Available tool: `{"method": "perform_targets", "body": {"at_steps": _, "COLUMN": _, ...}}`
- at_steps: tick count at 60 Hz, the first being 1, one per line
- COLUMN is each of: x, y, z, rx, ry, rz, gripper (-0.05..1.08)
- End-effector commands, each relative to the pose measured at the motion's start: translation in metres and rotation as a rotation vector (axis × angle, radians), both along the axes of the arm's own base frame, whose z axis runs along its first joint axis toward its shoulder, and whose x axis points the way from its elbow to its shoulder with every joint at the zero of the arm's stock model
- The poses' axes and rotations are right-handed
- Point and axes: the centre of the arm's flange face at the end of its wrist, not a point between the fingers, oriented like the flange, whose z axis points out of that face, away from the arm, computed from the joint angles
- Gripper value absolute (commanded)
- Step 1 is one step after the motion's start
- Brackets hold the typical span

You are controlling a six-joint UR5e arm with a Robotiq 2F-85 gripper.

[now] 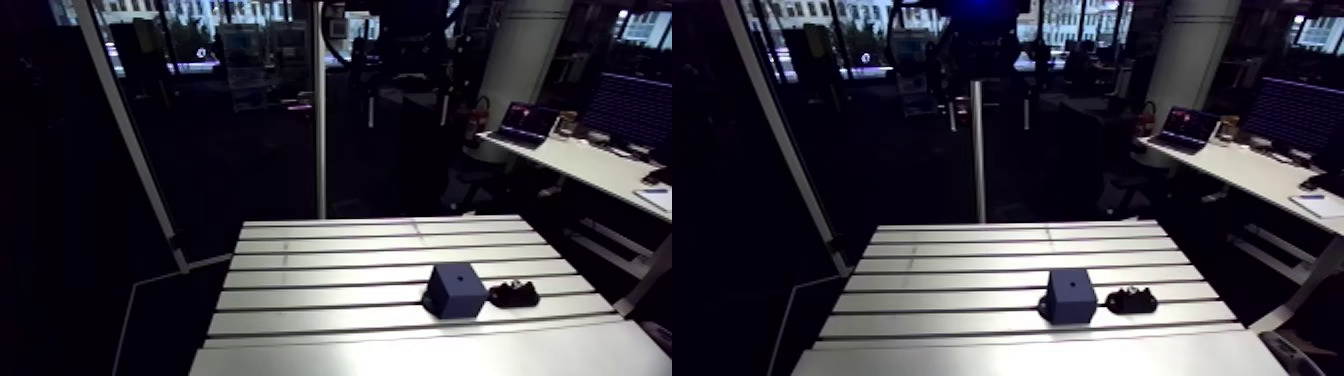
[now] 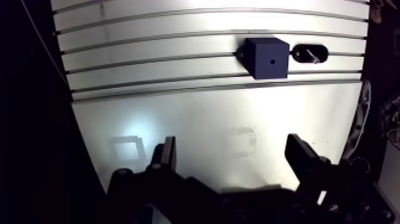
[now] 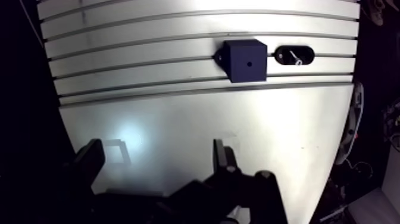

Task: Pick up the M10 bolt and insert it into the hole until fully seated.

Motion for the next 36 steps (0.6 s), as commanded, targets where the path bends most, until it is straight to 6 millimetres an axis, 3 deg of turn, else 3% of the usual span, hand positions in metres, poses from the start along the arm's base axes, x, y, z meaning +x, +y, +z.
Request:
{"method": "perform_targets", "body": {"at_steps": 1, "x": -0.0193, "y": 0.0038, "z": -0.0157, "rx": -0.029, "ry": -0.007, "rz": 0.042, "gripper": 0.01}}
{"method": "perform_targets", "body": {"at_steps": 36, "x": -0.0190, "y": 0.0038, "z": -0.0153, "rx": -0.027, "ry": -0.004, "rz": 0.043, "gripper": 0.01}}
